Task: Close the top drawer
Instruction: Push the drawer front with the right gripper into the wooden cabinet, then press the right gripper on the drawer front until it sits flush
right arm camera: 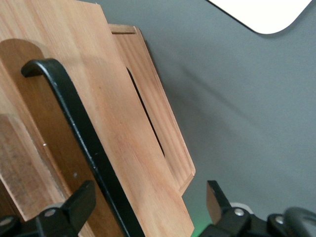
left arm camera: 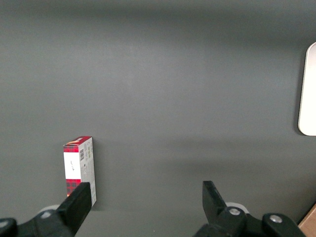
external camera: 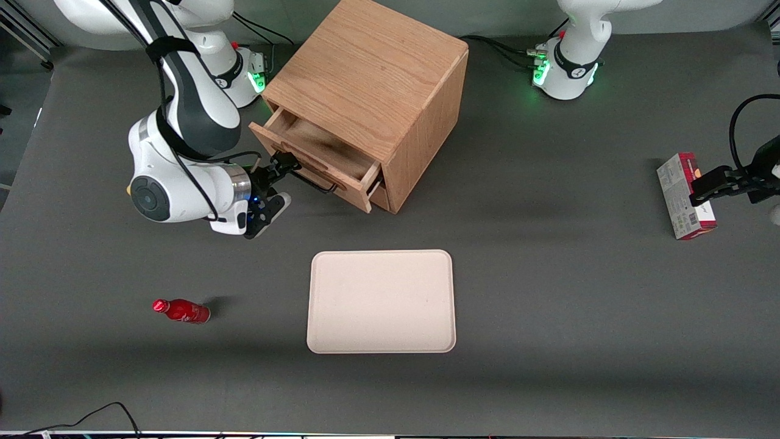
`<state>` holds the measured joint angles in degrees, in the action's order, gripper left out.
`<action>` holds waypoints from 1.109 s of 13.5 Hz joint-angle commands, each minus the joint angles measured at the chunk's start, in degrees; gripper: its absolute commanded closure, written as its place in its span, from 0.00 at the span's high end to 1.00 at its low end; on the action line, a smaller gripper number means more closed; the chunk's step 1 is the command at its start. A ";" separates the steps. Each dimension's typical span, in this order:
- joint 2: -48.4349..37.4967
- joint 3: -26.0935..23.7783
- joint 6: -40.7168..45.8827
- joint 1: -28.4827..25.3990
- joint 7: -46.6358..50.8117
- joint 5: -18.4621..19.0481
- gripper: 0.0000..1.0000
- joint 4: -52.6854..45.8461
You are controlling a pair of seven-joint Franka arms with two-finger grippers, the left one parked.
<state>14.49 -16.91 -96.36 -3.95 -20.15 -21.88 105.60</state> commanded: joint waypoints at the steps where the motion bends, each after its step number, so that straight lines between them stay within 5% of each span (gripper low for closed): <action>1: -3.51 -2.41 -1.11 -0.01 2.83 -1.58 1.00 3.12; 15: -6.50 -4.80 -2.60 -0.01 5.39 -2.81 1.00 6.99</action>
<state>10.14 -21.38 -98.12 -3.99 -15.36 -23.57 109.80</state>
